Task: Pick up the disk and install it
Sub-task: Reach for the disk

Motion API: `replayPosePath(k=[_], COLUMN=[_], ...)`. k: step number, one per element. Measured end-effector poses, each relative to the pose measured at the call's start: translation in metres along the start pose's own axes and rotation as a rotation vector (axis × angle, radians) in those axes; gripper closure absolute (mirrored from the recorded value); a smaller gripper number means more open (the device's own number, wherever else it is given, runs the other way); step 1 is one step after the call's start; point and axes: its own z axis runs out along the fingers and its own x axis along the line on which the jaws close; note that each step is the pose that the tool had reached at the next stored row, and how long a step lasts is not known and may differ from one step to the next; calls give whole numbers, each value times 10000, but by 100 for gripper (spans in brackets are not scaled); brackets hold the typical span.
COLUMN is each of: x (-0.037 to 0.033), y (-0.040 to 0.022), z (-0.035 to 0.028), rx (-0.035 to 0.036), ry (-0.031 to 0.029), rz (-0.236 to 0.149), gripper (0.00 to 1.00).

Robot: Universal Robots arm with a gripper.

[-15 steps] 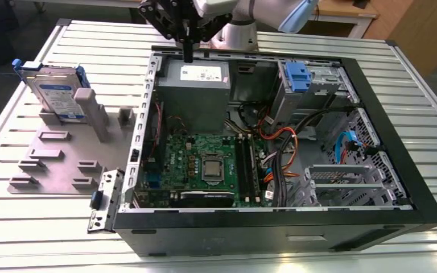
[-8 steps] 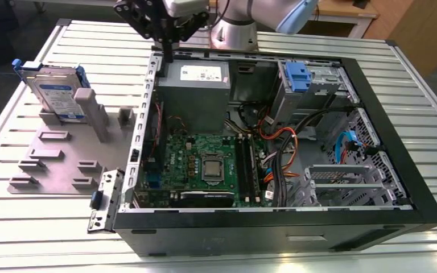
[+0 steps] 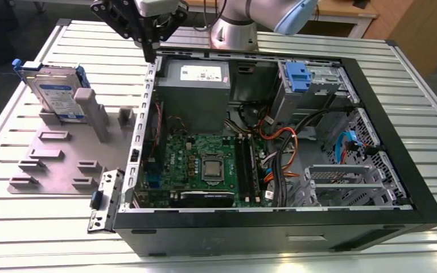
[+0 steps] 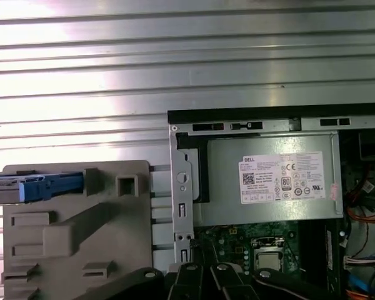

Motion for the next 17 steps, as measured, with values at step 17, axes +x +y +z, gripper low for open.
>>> replayPosePath(k=[17], x=[25], y=[-2], z=[-1], rx=[1], ry=[1], rz=[1], gripper=[89])
